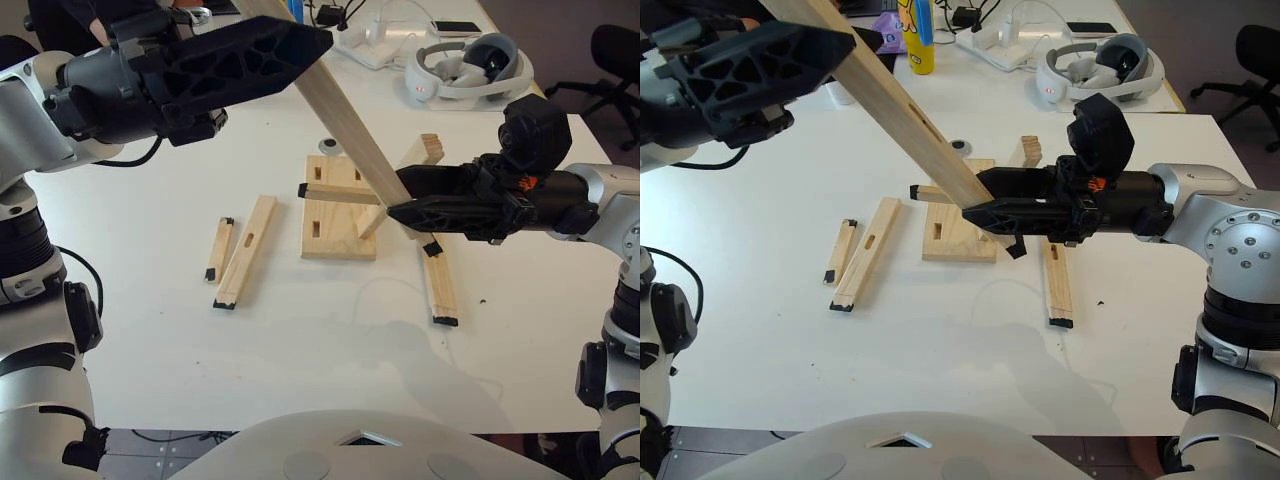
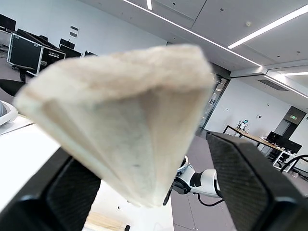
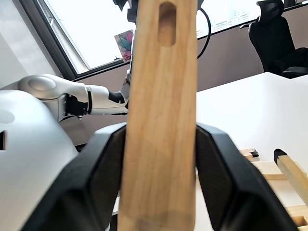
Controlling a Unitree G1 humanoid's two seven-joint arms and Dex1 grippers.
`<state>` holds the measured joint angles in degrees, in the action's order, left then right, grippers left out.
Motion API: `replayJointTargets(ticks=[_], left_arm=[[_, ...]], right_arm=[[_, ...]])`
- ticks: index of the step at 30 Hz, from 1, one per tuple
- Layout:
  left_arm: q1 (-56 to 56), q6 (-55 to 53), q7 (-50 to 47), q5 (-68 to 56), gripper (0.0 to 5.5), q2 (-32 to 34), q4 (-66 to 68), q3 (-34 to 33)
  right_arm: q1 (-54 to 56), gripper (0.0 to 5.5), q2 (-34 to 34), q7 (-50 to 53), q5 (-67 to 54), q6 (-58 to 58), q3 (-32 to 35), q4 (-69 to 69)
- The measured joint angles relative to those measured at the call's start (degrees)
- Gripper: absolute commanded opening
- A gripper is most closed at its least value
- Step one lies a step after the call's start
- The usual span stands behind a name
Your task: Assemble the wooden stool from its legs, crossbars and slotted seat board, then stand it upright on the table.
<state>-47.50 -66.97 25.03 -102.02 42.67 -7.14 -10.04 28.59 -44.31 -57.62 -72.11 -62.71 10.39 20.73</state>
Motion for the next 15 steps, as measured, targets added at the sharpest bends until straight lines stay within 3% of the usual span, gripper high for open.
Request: replayJointTargets(ticks=[7,12,13,15], left_arm=[[-0.3,-1.4,2.8,2.4,2.14,1.2,0.1,0.6],[-1.4,-2.3,5.6,6.0,2.11,1.8,0.2,1.1],[-1.4,-2.3,5.9,6.6,2.10,1.8,0.2,1.2],[-1.5,-2.7,6.8,7.9,2.09,1.9,0.3,1.3]], right_arm=[[0.0,2.10,-1.4,-2.7,1.5,0.6,-0.3,0.0],[0.0,2.10,-1.7,-4.1,3.1,1.1,-0.9,-0.7],[0.0,2.46,-1.7,-4.2,3.1,1.1,-1.0,-1.1],[0.0,2.67,-1.7,-4.6,3.8,1.2,-1.6,-1.4]])
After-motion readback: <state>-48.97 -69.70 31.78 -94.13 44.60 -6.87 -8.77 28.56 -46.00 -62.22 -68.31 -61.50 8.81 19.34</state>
